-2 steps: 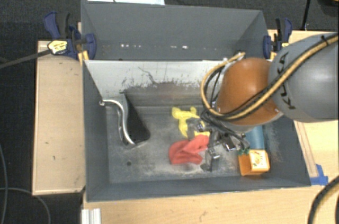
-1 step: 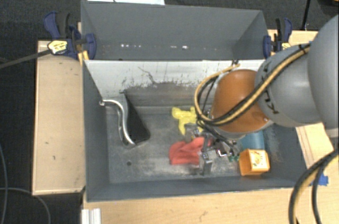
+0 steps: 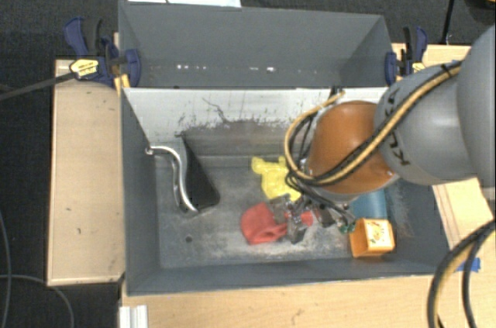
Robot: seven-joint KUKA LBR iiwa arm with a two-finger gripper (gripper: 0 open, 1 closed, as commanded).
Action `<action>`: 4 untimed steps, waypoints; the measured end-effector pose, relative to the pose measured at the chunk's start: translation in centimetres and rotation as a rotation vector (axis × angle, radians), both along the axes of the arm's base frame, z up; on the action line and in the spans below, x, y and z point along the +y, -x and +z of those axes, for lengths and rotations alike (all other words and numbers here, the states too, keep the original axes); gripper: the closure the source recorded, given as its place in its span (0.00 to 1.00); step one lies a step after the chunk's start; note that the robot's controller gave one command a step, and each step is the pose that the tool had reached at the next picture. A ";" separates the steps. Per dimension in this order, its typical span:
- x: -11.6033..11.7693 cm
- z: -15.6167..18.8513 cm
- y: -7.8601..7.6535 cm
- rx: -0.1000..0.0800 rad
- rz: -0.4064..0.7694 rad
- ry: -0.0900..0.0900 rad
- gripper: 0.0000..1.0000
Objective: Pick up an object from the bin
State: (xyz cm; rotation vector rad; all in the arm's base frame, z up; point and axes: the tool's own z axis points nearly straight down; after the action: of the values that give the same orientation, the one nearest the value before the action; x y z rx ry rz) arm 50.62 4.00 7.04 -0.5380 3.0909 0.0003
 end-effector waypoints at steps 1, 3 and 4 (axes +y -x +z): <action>0.0 0.0 0.0 0.000 0.000 0.000 1.00; 0.0 1.1 0.1 0.004 -0.001 0.000 1.00; 0.0 2.0 0.0 0.001 -0.001 0.000 1.00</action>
Offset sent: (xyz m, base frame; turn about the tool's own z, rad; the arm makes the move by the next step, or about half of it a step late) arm 0.0000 0.0000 0.0190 0.0000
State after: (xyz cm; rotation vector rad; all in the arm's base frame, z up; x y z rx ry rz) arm 50.60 4.01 9.04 -0.5370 3.0925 0.0004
